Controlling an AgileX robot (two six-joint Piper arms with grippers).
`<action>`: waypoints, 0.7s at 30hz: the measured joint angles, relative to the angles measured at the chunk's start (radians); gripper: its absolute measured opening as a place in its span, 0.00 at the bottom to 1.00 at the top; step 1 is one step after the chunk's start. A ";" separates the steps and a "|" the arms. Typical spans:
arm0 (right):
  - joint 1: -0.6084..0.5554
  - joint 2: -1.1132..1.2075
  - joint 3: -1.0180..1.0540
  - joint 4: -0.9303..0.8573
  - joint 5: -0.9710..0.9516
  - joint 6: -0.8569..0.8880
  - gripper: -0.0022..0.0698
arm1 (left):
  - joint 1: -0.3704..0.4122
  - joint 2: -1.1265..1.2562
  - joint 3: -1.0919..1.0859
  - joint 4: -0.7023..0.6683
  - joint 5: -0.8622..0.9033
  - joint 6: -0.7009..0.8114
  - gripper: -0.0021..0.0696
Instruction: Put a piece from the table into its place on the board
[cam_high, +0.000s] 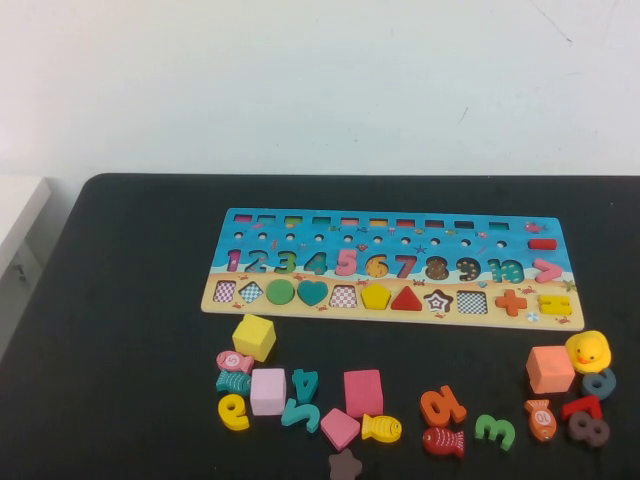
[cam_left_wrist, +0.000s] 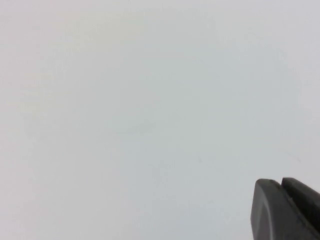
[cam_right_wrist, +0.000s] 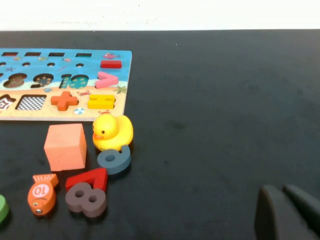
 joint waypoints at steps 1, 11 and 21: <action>0.000 0.000 0.000 0.000 0.000 0.000 0.06 | 0.000 -0.050 0.062 0.048 -0.015 -0.065 0.03; 0.000 0.000 0.000 0.000 0.000 0.000 0.06 | 0.000 -0.253 0.256 0.335 0.093 -0.419 0.03; 0.000 0.000 0.000 0.000 0.000 0.000 0.06 | 0.000 -0.240 0.438 0.224 0.030 -0.425 0.03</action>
